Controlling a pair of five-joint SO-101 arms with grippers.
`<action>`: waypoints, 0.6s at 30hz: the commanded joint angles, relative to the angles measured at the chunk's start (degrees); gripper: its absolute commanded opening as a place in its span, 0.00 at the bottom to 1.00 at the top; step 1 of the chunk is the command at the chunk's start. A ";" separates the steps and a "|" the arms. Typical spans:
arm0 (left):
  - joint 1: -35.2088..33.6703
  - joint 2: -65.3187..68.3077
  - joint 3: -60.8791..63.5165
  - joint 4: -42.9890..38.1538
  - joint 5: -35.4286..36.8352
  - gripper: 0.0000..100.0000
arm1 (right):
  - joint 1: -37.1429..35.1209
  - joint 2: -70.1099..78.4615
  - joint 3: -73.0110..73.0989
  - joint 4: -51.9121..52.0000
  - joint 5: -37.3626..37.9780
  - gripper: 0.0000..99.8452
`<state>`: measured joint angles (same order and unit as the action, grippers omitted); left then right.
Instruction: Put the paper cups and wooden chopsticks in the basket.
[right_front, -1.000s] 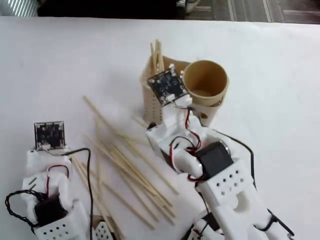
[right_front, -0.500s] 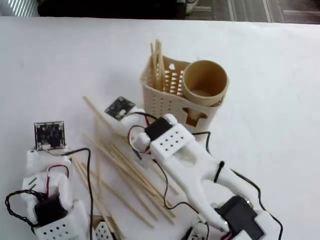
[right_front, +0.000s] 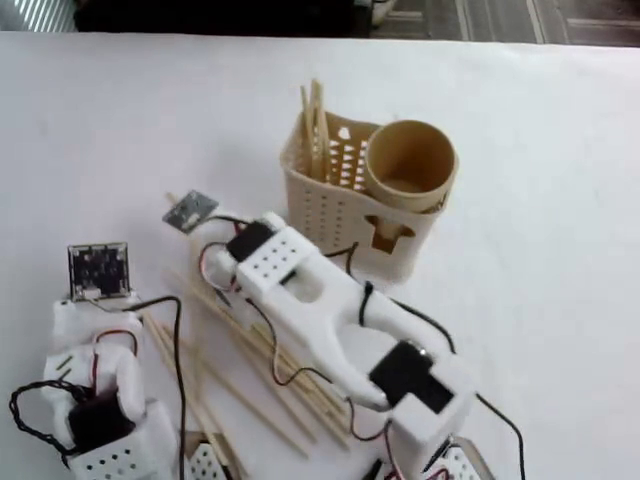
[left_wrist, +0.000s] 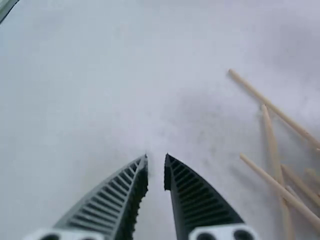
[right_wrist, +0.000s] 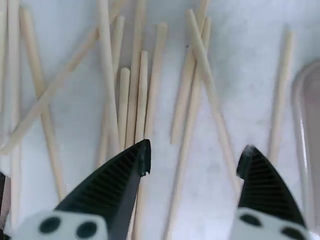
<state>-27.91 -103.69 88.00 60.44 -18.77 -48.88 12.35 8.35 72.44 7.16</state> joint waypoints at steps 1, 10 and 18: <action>-0.48 -0.75 -0.53 -1.23 0.00 0.08 | -0.04 3.74 -5.98 -0.66 -1.14 0.28; -0.48 -0.75 -0.62 -1.23 0.00 0.08 | 0.22 15.08 -12.40 -0.57 -1.58 0.28; -0.48 -0.75 -0.62 -1.23 0.00 0.08 | 1.54 17.36 -13.01 -0.40 2.81 0.03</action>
<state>-27.91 -103.69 88.00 60.44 -18.77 -47.38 29.76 -3.96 72.44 8.04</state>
